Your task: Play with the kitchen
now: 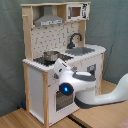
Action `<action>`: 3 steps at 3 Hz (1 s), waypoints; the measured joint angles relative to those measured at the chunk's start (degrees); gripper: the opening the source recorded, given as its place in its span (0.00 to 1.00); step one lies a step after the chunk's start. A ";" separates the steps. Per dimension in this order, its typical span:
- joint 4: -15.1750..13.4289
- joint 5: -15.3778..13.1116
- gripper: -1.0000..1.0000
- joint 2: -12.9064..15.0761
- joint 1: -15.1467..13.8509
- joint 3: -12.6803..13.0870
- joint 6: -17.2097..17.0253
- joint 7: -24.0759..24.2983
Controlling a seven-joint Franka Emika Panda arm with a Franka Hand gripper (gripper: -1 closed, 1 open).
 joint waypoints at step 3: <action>-13.48 -1.61 1.00 -1.63 5.87 0.03 12.68 0.19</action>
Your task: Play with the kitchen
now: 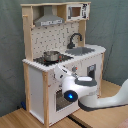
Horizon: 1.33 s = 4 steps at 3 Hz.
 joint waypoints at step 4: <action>-20.47 -4.19 1.00 -0.53 9.78 -0.16 22.26 0.00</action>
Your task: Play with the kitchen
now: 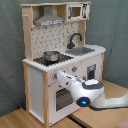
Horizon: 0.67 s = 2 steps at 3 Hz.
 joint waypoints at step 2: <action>-8.78 -2.80 1.00 -0.09 4.95 -1.07 10.72 0.00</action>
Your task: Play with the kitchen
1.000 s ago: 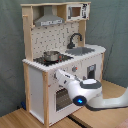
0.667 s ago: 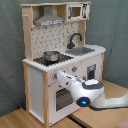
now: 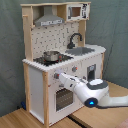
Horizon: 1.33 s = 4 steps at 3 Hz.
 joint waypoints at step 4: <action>-14.45 -5.42 1.00 -0.10 7.80 -4.17 20.73 -1.24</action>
